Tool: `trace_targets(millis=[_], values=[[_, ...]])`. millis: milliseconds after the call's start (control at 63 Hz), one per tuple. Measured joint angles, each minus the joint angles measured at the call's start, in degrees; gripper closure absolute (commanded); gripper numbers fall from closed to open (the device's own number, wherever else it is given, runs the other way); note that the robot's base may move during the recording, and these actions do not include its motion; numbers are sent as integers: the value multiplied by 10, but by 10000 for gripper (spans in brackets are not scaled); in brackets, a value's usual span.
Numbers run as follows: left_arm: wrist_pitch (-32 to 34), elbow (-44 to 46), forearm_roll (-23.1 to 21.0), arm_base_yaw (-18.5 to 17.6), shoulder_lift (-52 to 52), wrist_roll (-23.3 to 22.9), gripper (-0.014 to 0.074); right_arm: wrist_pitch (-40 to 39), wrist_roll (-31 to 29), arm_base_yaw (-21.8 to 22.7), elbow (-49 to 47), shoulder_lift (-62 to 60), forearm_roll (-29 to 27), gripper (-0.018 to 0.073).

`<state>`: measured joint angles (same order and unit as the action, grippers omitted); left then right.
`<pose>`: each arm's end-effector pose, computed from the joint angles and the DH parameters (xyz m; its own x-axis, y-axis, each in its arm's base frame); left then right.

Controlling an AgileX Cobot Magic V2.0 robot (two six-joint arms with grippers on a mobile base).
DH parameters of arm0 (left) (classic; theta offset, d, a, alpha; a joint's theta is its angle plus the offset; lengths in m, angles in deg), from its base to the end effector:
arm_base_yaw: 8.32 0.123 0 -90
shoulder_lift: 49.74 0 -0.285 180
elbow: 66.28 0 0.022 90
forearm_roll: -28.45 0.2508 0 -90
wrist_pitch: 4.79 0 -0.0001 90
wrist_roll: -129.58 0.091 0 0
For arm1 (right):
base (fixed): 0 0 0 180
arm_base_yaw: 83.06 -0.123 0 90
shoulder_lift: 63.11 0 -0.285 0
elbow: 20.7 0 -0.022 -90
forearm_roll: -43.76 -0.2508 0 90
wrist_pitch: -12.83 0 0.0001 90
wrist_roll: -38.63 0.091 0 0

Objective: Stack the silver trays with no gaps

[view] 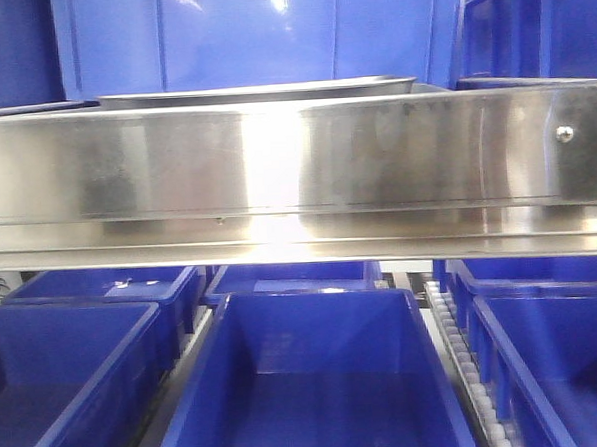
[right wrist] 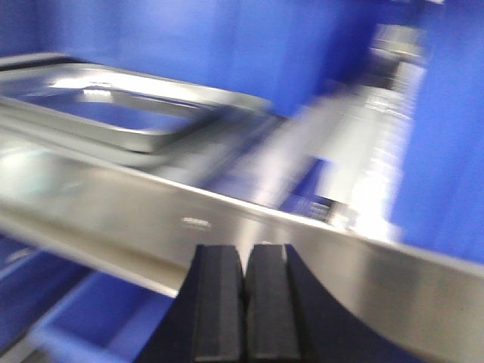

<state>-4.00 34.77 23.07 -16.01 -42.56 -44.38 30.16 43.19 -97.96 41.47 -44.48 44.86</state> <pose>0.0562 -0.0075 0.2048 0.0820 0.0006 -0.9966 0.1316 0.9912 0.0114 0.0620 0.0160 0.2629 -0.1518 0.0230 -0.9881 -0.2428 0.9682 0.0598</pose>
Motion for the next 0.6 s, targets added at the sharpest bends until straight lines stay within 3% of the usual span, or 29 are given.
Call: trace_targets(millis=[111, 238, 412, 603], values=[[0, 0, 0, 0, 0, 0, 645, -37, 0, 87, 46, -24, -24, 502], [0, 0, 0, 0, 0, 0, 645, -71, 0, 145, 102, -60, -34, 502], [-1, 0, 0, 0, 0, 0, 645, -90, 0, 179, 163, -109, -34, 502], [-1, 0, 0, 0, 0, 0, 645, -97, 0, 183, 167, -114, -32, 503]])
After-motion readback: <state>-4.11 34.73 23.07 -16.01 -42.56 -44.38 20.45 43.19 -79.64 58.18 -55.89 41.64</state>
